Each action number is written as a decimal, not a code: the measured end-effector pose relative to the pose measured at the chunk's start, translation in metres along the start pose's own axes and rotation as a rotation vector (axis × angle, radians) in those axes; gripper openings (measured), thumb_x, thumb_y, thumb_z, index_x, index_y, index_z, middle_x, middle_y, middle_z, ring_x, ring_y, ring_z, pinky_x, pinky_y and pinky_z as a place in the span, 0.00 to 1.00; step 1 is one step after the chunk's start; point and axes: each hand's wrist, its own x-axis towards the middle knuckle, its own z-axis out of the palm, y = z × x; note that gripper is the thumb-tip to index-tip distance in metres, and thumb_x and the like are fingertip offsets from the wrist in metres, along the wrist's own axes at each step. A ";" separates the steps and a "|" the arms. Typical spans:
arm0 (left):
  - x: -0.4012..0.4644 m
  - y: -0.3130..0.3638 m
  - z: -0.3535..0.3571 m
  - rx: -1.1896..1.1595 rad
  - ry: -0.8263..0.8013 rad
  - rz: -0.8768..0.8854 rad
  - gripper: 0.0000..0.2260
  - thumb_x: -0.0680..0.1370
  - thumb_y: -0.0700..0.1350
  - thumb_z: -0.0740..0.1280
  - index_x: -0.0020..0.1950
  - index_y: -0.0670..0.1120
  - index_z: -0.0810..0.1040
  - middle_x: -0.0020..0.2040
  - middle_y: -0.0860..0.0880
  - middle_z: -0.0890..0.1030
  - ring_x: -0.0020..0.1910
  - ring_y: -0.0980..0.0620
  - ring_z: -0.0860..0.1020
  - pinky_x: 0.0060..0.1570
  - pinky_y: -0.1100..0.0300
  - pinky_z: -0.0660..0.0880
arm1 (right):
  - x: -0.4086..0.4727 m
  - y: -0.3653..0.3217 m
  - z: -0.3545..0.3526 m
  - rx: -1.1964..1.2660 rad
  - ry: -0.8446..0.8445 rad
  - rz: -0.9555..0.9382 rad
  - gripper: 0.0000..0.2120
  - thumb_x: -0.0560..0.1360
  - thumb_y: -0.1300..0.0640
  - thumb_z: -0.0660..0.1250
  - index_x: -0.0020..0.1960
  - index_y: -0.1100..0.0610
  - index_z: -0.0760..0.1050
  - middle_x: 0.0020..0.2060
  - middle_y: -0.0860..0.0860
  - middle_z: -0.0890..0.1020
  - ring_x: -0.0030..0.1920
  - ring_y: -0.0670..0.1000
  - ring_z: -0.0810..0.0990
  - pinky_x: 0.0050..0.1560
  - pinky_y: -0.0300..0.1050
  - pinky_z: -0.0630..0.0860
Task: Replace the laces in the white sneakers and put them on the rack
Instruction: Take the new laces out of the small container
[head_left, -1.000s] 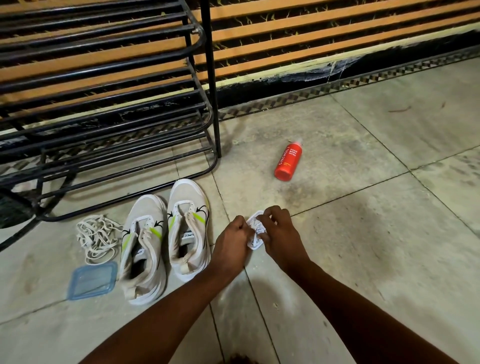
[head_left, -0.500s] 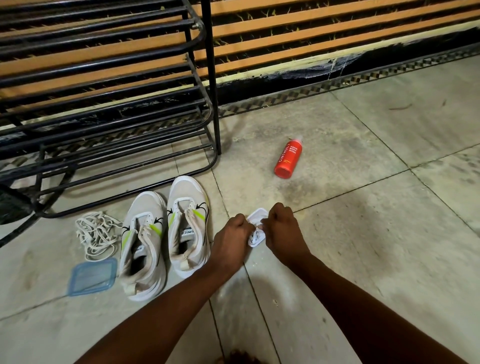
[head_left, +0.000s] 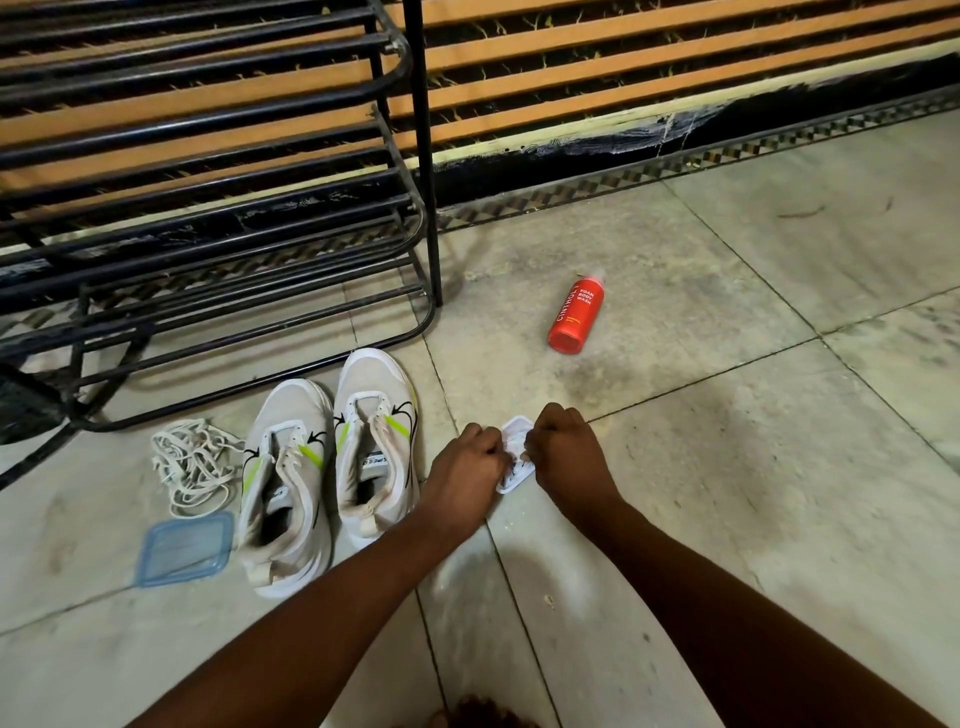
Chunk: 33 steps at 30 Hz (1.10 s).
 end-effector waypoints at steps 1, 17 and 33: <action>0.002 0.000 -0.002 0.038 -0.007 0.023 0.12 0.58 0.37 0.80 0.36 0.50 0.84 0.39 0.52 0.77 0.40 0.49 0.78 0.31 0.61 0.70 | -0.001 0.001 0.000 0.026 0.004 0.009 0.10 0.66 0.70 0.70 0.32 0.58 0.74 0.38 0.52 0.74 0.39 0.57 0.73 0.33 0.47 0.69; 0.016 -0.017 -0.006 0.054 -0.126 0.063 0.13 0.53 0.38 0.83 0.32 0.49 0.84 0.36 0.53 0.77 0.39 0.47 0.76 0.30 0.60 0.67 | -0.001 0.013 -0.015 0.257 -0.067 -0.059 0.13 0.67 0.71 0.65 0.44 0.60 0.85 0.43 0.54 0.83 0.44 0.57 0.83 0.43 0.49 0.79; 0.012 -0.003 -0.009 -0.227 -0.158 -0.154 0.07 0.73 0.38 0.65 0.50 0.44 0.78 0.52 0.46 0.76 0.54 0.43 0.79 0.45 0.50 0.75 | 0.014 -0.020 -0.025 -0.124 -0.255 0.077 0.11 0.76 0.65 0.63 0.51 0.55 0.82 0.49 0.52 0.78 0.55 0.53 0.76 0.43 0.44 0.70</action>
